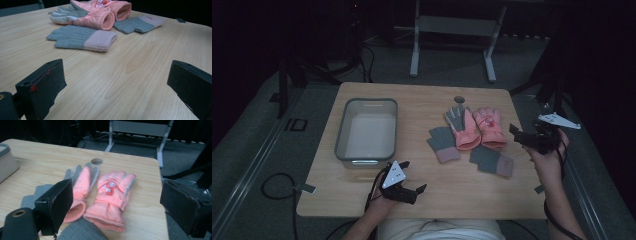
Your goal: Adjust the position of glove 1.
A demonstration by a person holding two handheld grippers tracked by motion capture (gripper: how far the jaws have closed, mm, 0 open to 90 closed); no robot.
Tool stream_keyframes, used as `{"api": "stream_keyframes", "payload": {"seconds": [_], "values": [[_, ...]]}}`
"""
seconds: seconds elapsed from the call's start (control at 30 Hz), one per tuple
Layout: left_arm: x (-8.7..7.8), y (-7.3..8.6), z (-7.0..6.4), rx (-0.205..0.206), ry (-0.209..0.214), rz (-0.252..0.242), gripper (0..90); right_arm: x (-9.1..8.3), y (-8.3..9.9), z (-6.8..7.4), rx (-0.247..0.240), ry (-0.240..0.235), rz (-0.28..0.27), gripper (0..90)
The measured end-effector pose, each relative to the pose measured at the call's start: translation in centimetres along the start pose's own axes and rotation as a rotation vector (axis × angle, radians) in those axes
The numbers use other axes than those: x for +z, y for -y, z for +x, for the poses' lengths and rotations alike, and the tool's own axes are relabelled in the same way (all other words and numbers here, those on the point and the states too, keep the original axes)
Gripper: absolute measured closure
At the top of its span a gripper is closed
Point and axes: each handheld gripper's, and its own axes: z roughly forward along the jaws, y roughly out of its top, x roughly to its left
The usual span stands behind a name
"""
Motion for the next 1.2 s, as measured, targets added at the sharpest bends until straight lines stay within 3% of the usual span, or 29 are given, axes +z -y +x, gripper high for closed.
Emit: {"api": "stream_keyframes", "payload": {"seconds": [0.17, 0.3, 0.47, 0.73, 1.0, 1.13, 1.2], "values": [[0.0, 0.0, 0.0, 0.001, 0.001, 0.000, 1.1, 1.0, -1.2, 2.0, -0.046, -0.055, 0.009, 11.3], [0.0, 0.0, -0.1, 0.002, 0.002, 0.000, 1.1, 1.7, -1.7, 3.6, -0.078, -0.072, 0.005, 11.3], [0.0, 0.0, -0.1, 0.005, 0.000, 0.001, 1.1, 2.7, -1.7, 5.8, -0.099, -0.148, 0.011, 12.0], [0.0, 0.0, -0.1, 0.008, -0.006, -0.003, 1.1, 5.0, -0.4, 9.6, -0.141, -0.271, 0.026, 19.2], [0.0, 0.0, -0.1, 0.007, -0.002, -0.002, 1.1, 8.3, 0.9, 12.5, -0.185, -0.316, 0.078, 27.0], [0.0, 0.0, -0.1, 0.003, 0.000, -0.008, 1.1, 9.7, 1.6, 13.1, -0.185, -0.334, 0.108, 31.1], [0.0, 0.0, -0.1, 0.003, -0.001, -0.008, 1.1, 11.3, 2.5, 13.5, -0.186, -0.352, 0.146, 34.9]]}}
